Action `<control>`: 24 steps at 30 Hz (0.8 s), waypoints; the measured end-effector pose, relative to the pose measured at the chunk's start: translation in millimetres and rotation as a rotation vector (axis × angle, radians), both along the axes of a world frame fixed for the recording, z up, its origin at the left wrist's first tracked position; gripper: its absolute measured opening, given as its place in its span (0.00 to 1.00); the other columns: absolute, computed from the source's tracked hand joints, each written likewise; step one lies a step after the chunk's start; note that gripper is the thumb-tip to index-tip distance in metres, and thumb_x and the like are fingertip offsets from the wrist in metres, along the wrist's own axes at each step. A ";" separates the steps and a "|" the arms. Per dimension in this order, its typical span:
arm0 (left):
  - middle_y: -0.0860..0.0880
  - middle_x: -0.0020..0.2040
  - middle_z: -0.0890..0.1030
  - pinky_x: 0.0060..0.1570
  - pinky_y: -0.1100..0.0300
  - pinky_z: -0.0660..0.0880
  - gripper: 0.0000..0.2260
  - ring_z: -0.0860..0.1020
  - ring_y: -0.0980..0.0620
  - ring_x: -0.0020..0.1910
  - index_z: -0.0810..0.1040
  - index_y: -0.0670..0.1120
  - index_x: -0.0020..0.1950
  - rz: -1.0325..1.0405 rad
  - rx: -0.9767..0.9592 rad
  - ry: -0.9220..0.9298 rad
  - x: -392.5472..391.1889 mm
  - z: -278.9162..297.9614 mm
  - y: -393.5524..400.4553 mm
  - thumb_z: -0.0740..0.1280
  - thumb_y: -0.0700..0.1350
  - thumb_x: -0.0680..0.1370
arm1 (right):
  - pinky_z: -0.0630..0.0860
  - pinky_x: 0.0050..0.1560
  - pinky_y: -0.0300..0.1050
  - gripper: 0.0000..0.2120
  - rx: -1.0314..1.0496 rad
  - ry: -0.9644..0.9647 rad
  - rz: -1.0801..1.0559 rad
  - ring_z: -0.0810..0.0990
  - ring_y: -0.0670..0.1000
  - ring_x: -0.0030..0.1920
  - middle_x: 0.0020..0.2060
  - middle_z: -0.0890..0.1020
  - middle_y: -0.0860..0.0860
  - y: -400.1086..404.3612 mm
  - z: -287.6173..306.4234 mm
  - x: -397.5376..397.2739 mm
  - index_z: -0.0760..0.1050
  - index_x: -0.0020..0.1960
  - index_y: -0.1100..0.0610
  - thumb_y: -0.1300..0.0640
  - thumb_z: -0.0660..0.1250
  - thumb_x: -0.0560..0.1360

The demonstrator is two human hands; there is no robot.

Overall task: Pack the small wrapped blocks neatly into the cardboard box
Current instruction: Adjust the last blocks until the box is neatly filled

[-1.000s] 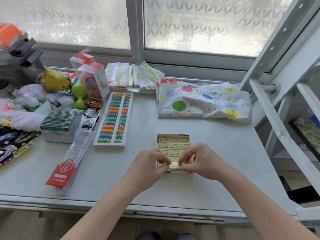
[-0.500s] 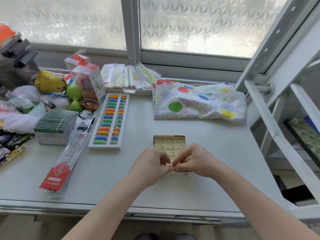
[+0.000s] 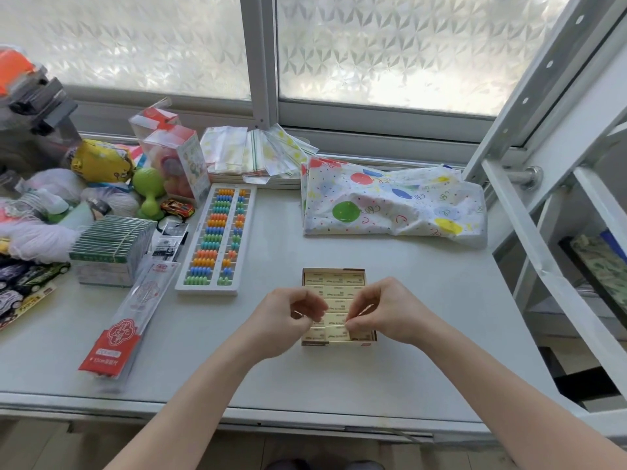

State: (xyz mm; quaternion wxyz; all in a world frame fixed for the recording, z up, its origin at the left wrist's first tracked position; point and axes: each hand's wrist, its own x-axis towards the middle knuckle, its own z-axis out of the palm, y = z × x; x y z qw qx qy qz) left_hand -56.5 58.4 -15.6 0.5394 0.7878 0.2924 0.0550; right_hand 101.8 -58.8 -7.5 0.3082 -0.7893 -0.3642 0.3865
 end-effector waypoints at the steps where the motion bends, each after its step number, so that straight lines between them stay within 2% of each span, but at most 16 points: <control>1: 0.52 0.39 0.82 0.49 0.64 0.78 0.17 0.80 0.57 0.40 0.79 0.53 0.40 0.000 0.007 0.001 0.2 -0.4 -0.8 0.63 0.30 0.72 | 0.78 0.41 0.44 0.05 0.002 -0.008 -0.010 0.80 0.47 0.33 0.32 0.83 0.53 -0.6 -0.6 -0.9 0.82 0.33 0.60 0.64 0.77 0.62; 5: 0.53 0.42 0.80 0.42 0.72 0.73 0.04 0.76 0.64 0.37 0.83 0.52 0.45 -0.047 0.206 0.052 5.8 2.6 -13.9 0.71 0.45 0.72 | 0.78 0.41 0.40 0.05 0.010 0.010 -0.030 0.80 0.45 0.33 0.31 0.83 0.52 -6.9 6.3 1.0 0.82 0.35 0.57 0.64 0.77 0.63; 8: 0.53 0.47 0.78 0.50 0.61 0.75 0.09 0.77 0.56 0.47 0.82 0.53 0.50 -0.054 0.400 0.180 16.9 2.9 -27.8 0.70 0.54 0.72 | 0.74 0.36 0.33 0.05 -0.012 -0.152 -0.003 0.77 0.41 0.29 0.31 0.81 0.49 -11.8 15.4 11.1 0.83 0.38 0.53 0.62 0.75 0.65; 11: 0.51 0.50 0.78 0.52 0.58 0.73 0.10 0.76 0.52 0.53 0.81 0.52 0.49 0.013 0.485 0.280 27.3 3.2 -38.1 0.67 0.55 0.72 | 0.71 0.31 0.34 0.01 -0.123 -0.262 0.055 0.75 0.43 0.29 0.30 0.79 0.47 -11.3 18.8 10.5 0.82 0.38 0.54 0.59 0.74 0.66; 14: 0.52 0.51 0.79 0.49 0.58 0.72 0.09 0.76 0.51 0.53 0.81 0.52 0.48 0.050 0.486 0.309 32.6 1.8 -41.8 0.66 0.53 0.72 | 0.68 0.29 0.36 0.06 -0.251 -0.274 0.095 0.74 0.43 0.29 0.29 0.78 0.46 -6.1 13.4 -2.8 0.79 0.36 0.54 0.54 0.74 0.66; 19: 0.52 0.50 0.80 0.49 0.59 0.73 0.08 0.77 0.51 0.52 0.80 0.51 0.46 0.081 0.471 0.301 31.3 1.9 -40.4 0.68 0.52 0.71 | 0.67 0.33 0.41 0.15 -0.350 -0.273 0.032 0.72 0.47 0.30 0.27 0.74 0.46 -0.2 3.6 -9.1 0.69 0.33 0.53 0.49 0.75 0.65; 24: 0.52 0.50 0.80 0.51 0.59 0.73 0.08 0.77 0.51 0.53 0.80 0.51 0.47 0.088 0.474 0.286 29.0 0.5 -41.5 0.67 0.52 0.71 | 0.69 0.37 0.41 0.19 -0.455 -0.287 0.014 0.74 0.51 0.36 0.29 0.75 0.48 7.7 3.5 -4.8 0.68 0.30 0.52 0.46 0.78 0.61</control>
